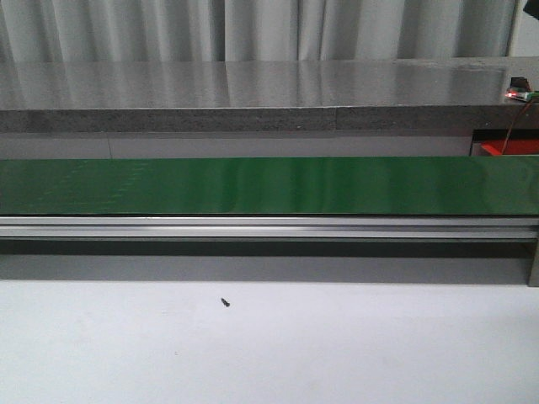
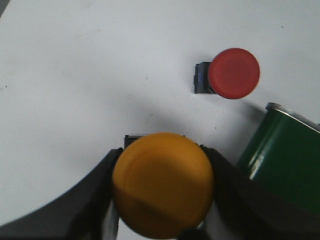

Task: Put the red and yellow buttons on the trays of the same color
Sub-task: 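Move the left gripper to the last yellow button and grasp it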

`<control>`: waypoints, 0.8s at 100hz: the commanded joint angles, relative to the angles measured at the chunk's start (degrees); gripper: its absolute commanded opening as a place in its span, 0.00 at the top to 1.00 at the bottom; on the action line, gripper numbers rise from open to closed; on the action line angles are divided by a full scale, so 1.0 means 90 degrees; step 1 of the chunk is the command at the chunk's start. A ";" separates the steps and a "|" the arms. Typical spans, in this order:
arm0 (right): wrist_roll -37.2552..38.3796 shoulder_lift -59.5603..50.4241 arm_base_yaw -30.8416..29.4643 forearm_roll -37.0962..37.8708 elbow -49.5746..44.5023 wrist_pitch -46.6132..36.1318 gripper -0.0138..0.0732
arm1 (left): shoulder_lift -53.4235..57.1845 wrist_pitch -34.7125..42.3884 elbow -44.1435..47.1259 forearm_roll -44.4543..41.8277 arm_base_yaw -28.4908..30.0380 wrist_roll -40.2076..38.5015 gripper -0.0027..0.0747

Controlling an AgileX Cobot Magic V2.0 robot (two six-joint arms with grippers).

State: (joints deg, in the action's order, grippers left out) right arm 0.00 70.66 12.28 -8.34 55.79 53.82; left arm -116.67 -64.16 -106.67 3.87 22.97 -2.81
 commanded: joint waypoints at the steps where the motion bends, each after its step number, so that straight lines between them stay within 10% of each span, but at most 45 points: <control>1: -0.0034 -0.0177 -0.0001 -0.0094 0.0151 -0.0137 0.96 | 0.0549 0.0112 -0.0158 0.0057 -0.0182 0.0122 0.75; 80: -0.0034 -0.0177 -0.0001 -0.0096 0.0151 -0.0069 0.96 | 0.1941 0.1154 0.1795 0.0078 -0.1429 0.0598 0.75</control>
State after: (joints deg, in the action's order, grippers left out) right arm 0.00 70.66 12.28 -8.34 55.79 54.05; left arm -102.31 -58.08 -90.52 3.99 11.51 2.41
